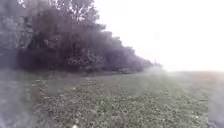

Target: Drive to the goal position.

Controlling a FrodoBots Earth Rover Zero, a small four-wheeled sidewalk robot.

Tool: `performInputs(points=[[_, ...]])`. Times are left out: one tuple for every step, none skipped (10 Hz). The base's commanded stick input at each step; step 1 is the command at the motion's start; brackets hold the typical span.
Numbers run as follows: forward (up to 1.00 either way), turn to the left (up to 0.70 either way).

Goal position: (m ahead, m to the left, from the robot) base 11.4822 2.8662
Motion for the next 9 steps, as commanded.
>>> performInputs(points=[[0.60,-0.15],[0.60,-0.15],[0.60,-0.15],[0.60,-0.15],[0.60,-0.15],[0.60,-0.15],[0.60,-0.15],[0.60,-0.08],[0.60,-0.03]])
